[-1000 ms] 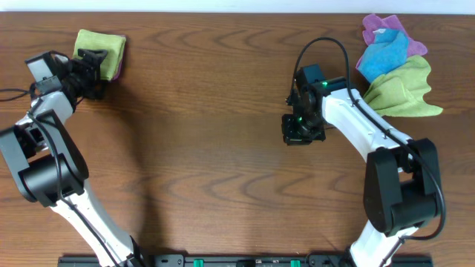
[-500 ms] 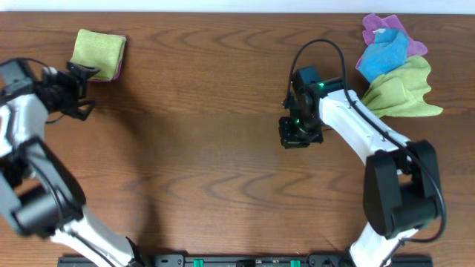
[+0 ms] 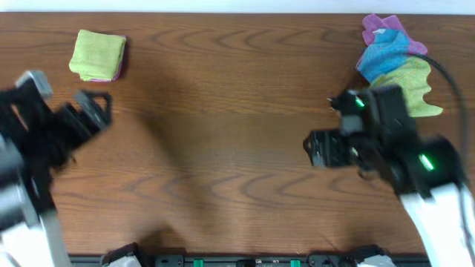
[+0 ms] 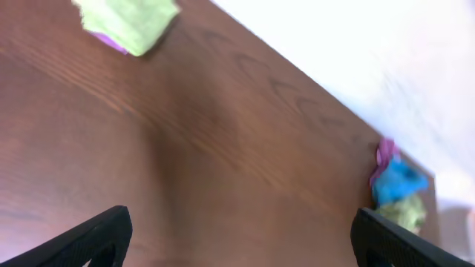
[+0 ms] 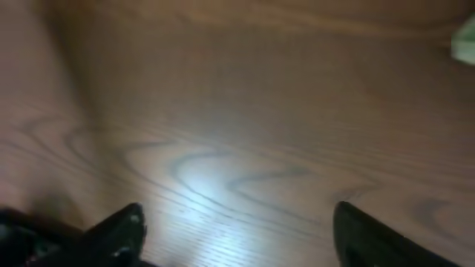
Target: Fold the cloth
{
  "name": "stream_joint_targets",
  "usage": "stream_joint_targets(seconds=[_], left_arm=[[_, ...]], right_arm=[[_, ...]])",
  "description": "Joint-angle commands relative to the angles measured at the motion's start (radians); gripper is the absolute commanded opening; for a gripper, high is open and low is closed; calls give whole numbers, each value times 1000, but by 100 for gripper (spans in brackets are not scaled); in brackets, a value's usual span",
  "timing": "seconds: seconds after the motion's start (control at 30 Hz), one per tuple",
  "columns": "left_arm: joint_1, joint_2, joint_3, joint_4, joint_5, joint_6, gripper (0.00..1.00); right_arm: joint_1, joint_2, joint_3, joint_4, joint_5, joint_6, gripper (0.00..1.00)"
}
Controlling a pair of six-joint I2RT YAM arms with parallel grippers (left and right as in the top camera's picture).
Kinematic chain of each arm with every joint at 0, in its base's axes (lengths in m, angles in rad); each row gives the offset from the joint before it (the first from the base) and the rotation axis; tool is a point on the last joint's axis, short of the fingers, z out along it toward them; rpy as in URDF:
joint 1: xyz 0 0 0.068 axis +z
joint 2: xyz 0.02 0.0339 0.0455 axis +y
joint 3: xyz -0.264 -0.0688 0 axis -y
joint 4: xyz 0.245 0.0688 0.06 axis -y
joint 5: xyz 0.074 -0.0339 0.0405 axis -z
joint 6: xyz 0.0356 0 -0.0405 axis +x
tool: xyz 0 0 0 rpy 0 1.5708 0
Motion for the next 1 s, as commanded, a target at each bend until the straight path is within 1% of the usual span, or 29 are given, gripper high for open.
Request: stream_joint_targets(seconds=[0.0,0.1,0.23,0.33,0.43,0.6,0.73,0.77,0.83,0.9,0.97], left_arm=[[-77,-118,8,-54,-92,73,95],[-130,-214,8,-127,-94,100,95],[-140,-305,8,-209,-93,97,95],[-140,-318,8,-279,-76,31,95],[-140,-319,8,-351,-90,33,95],[-140,-319,8,-389,-90,33,95],[-140,-319,8,-388,-98,41,95],[-140,-319,8,-383,-147,69,95],[-142,-319,8,-377,-261,79,96],[-155,-324,8,-383,-306,79,95],[-203,-343,-2,-344,-323,110,96]], right_arm=[[-2,-110,-2,-29,42,-11,99],[-2,-202,-2,-57,66,-11,99],[-2,-285,-2,-84,58,-10,99],[-2,-293,-2,-108,58,-11,99],[-2,-291,-2,-111,58,-11,99],[-2,-291,-2,-111,58,-11,99],[-2,-291,-2,-111,58,-11,99],[-2,-291,-2,-111,58,-11,99],[-2,-291,-2,-110,58,-11,99],[-2,-291,-2,-111,58,-11,99],[-2,-291,-2,-111,58,-11,99]])
